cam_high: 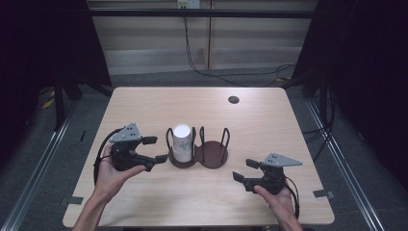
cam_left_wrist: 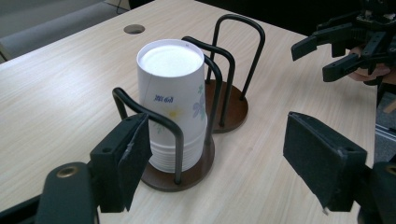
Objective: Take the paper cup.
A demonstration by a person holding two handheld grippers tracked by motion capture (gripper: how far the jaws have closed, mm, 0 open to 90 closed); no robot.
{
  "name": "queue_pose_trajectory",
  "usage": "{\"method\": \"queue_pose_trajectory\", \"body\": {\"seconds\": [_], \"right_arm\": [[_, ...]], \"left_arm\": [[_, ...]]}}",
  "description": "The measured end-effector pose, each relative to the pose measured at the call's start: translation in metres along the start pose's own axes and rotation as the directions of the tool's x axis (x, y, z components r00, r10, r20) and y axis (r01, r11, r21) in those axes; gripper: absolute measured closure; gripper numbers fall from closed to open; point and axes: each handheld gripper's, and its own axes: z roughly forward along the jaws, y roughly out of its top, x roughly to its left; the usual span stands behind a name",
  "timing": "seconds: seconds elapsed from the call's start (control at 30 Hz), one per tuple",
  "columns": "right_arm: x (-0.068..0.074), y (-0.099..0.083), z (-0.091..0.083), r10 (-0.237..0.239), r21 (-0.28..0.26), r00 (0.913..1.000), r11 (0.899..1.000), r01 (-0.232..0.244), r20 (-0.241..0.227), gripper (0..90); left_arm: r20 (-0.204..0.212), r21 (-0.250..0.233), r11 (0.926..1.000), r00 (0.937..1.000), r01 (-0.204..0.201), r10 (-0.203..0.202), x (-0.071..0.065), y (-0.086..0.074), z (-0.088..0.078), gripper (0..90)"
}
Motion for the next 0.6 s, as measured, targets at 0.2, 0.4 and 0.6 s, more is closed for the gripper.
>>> {"method": "queue_pose_trajectory", "body": {"seconds": [0.2,0.4,0.6], "right_arm": [[0.001,0.0,0.0,-0.008,0.007,0.9999,1.0,0.008,-0.009,23.2],[0.003,0.0,0.003,-0.026,0.022,0.9996,0.999,0.026,-0.008,22.7],[0.004,0.0,0.005,-0.035,0.031,0.9993,0.999,0.036,-0.01,22.2]], "left_arm": [[-0.022,0.016,0.9998,0.9997,-0.014,0.014,0.003,0.016,0.004,20.0],[-0.011,0.029,0.9991,0.9995,-0.03,0.031,0.007,0.024,0.007,26.7],[-0.012,0.062,0.9976,0.9994,-0.031,0.032,0.012,0.032,0.014,25.3]]}}
